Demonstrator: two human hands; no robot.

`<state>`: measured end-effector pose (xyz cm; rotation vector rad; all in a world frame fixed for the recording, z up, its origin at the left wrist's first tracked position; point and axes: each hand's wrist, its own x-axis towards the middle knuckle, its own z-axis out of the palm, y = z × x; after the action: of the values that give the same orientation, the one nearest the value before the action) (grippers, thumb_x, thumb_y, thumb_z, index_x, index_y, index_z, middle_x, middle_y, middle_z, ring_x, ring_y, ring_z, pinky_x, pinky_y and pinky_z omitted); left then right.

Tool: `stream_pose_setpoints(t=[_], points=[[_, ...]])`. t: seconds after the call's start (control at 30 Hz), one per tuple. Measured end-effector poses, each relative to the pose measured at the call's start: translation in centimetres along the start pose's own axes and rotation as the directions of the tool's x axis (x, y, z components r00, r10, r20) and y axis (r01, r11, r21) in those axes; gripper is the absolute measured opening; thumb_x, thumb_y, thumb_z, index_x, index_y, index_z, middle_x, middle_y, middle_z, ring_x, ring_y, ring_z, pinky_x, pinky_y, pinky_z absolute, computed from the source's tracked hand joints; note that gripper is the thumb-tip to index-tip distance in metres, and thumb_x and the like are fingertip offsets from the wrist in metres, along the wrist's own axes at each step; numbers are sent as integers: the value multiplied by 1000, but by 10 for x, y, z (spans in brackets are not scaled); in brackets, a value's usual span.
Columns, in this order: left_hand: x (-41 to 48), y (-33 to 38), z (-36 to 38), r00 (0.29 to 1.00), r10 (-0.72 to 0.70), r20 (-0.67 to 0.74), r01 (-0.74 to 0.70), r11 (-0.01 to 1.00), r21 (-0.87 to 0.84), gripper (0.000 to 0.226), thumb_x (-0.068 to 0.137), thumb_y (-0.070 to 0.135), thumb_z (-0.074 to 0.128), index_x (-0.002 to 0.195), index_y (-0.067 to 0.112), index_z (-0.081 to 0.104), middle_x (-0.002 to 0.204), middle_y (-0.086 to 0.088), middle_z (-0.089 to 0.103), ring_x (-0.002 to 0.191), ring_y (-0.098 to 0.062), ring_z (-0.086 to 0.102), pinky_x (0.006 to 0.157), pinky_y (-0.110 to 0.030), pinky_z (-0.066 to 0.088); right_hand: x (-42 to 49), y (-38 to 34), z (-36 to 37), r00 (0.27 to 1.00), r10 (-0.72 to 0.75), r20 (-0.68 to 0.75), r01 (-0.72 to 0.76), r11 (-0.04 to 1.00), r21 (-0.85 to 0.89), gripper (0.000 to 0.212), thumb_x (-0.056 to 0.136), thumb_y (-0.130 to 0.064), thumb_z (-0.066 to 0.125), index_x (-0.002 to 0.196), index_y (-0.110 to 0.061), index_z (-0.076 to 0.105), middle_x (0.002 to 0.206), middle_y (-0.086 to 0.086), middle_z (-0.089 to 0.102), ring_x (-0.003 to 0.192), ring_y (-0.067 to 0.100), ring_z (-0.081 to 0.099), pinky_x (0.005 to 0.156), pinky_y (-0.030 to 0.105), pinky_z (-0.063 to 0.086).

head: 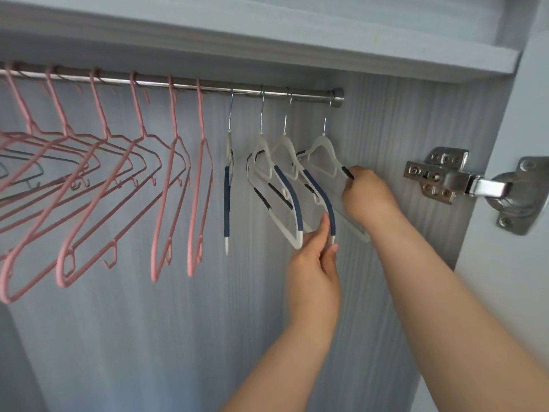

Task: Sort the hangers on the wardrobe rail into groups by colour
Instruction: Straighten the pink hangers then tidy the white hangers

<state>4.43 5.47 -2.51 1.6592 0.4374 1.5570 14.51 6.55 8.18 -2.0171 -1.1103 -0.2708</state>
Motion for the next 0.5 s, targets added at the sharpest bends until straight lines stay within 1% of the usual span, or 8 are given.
stream_pose_setpoints(t=[0.13,0.33,0.5], points=[[1,-1,5,1000,10,7,-10,1000,-9,58,88,-6,46,116,45,42,77,21,49,72,10,52,81,-13,46,0,2,0,1000,-20,17,19,999,37,25,89,-2,34,105,-1,53,108,24,62,98,37,58,69,26,35],[3,0,11,1000,-4,24,5,1000,-20,58,87,-7,47,117,43,43,80,19,48,73,7,51,86,-21,48,0,4,1,999,-39,10,39,998,48,24,90,-3,34,104,-1,54,106,23,62,96,35,57,68,26,34],[3,-1,13,1000,-6,25,6,1000,-6,58,87,-6,48,119,42,43,83,20,48,77,2,54,87,-21,49,-1,4,1,999,-32,2,32,999,8,26,93,-18,33,100,-2,52,107,24,61,98,38,57,72,33,40]])
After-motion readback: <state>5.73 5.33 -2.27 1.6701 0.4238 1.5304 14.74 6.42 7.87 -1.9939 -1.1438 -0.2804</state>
